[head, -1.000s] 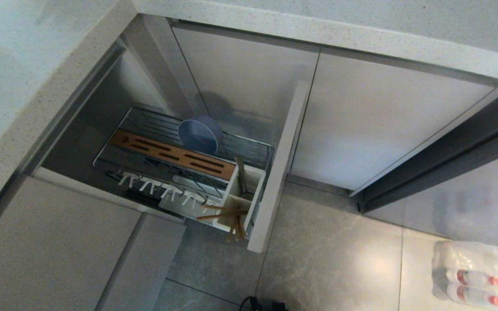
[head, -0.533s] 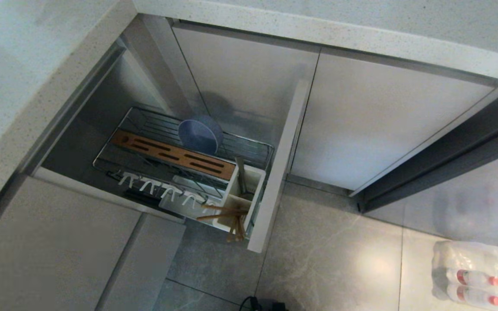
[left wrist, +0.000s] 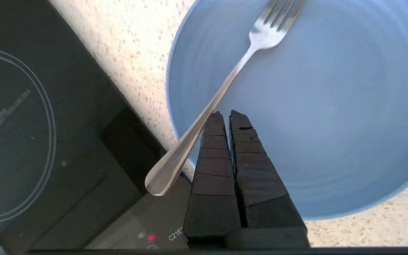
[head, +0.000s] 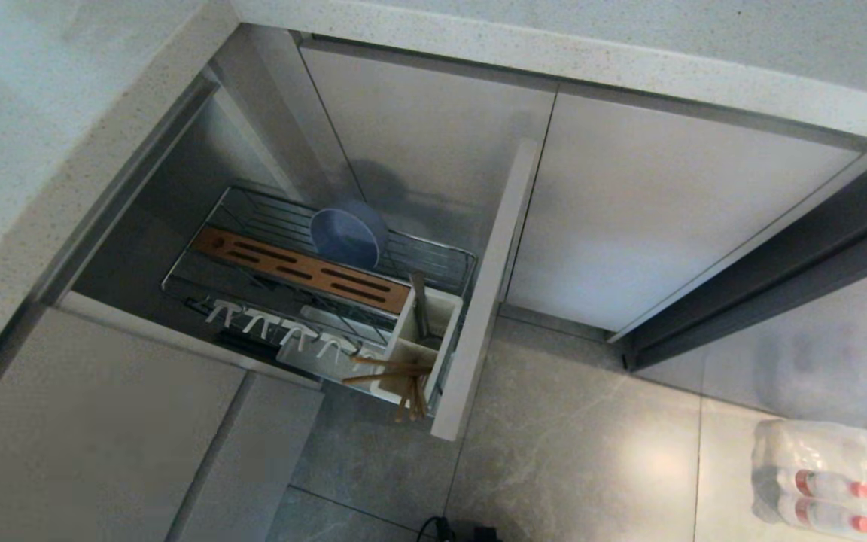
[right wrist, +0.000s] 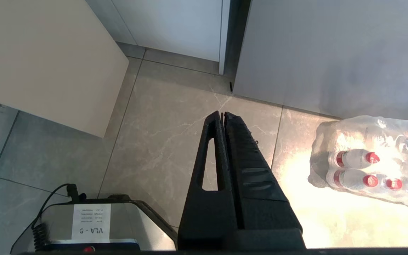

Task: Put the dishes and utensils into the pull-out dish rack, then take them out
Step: Pick up the fork and place it in the cupboard

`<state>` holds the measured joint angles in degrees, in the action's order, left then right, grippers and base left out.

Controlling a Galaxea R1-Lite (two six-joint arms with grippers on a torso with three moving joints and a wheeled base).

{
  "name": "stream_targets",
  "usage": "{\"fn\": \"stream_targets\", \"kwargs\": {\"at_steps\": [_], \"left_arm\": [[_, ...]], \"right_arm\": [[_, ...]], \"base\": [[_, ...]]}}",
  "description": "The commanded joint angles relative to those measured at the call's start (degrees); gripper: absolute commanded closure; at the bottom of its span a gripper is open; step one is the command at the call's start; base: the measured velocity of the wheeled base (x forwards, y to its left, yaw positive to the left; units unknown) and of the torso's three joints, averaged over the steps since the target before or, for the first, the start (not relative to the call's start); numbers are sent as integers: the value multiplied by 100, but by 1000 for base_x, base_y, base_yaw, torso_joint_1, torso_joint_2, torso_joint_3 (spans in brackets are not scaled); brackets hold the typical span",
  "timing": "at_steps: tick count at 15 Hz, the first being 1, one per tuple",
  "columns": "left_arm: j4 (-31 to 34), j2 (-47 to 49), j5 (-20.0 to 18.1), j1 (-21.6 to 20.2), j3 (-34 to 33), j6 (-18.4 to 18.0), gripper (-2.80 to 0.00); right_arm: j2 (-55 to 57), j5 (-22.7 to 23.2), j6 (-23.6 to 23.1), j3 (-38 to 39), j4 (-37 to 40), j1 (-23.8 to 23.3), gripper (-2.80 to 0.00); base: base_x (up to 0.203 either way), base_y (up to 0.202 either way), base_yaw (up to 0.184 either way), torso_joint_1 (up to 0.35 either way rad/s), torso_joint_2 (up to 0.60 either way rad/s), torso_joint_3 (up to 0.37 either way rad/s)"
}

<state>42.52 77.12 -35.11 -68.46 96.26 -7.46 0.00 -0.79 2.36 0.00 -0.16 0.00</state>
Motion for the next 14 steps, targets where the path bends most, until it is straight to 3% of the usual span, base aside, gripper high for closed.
{"fn": "stream_targets", "kwargs": {"at_steps": [1, 7, 8, 9, 14], "left_arm": [[6, 49, -32, 0, -92, -16, 0], [-74, 165, -137, 0, -147, -106, 0], [-77, 182, -155, 0, -171, -136, -116], [-77, 190, -198, 0, -213, -212, -280], [-85, 150, -237, 6, -213, -221, -280]], "right_arm": [[9, 0, 1, 0, -2, 0, 0], [9, 0, 1, 0, -2, 0, 0], [9, 0, 1, 0, -2, 0, 0], [9, 0, 1, 0, -2, 0, 0], [9, 0, 1, 0, -2, 0, 0]], "base": [[0, 0, 0, 0, 0, 0], [0, 0, 0, 0, 0, 0], [0, 0, 0, 0, 0, 0], [0, 0, 0, 0, 0, 0], [0, 0, 0, 0, 0, 0]]}}
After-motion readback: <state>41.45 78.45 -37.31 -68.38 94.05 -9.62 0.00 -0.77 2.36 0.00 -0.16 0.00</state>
